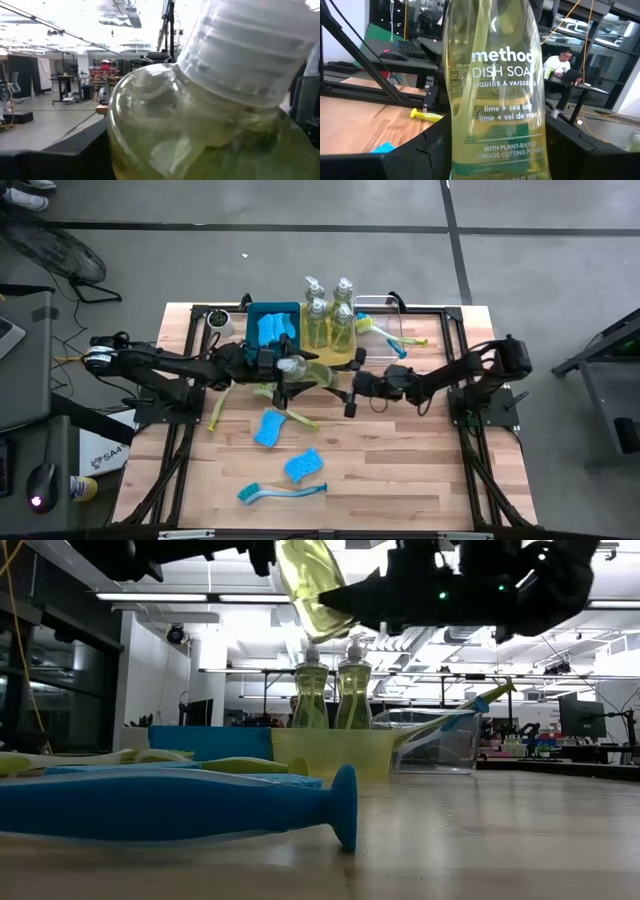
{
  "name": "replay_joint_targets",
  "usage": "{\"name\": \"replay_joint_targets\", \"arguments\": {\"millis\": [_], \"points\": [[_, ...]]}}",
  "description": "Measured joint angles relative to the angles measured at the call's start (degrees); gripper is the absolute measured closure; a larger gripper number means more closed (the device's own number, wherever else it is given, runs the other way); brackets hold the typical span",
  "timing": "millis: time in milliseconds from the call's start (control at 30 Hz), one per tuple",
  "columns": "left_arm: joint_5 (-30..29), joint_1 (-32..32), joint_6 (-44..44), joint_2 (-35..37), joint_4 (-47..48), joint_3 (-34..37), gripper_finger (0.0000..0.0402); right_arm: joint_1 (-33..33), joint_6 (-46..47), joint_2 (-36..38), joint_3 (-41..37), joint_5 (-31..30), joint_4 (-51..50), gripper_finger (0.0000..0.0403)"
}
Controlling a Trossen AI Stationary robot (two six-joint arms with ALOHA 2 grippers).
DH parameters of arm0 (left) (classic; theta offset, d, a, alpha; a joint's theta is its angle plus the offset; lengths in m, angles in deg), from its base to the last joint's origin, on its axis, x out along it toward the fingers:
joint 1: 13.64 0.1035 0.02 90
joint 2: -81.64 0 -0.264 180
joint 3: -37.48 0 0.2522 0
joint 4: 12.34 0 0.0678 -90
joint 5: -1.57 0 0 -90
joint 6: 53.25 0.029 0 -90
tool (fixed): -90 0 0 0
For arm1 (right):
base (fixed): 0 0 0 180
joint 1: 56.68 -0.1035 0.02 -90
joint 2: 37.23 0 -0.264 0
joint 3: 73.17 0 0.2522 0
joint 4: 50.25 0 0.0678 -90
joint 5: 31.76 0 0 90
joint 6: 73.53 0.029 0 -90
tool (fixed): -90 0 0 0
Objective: Pick & Place Kitchen Sink Supplies
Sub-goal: Put the dishwashing liquid into the yellow bin
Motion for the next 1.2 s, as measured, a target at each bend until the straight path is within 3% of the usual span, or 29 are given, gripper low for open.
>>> {"name": "replay_joint_targets", "arguments": {"millis": [233,500,1200], "points": [[0.61,-0.02,0.5,0.04,0.3,0.0,0.0095,0.02,-0.21,-2.28,1.9,-0.53,-0.39,0.0173],[0.05,0.04,2.81,0.07,0.28,0.0,0.0176,0.28,1.13,-2.2,1.58,-0.8,-0.8,0.0173],[-2.12,-0.02,3.26,0.07,0.82,0.0,0.0179,0.24,1.42,-2.15,1.56,-1.69,-1.27,0.0148]]}}
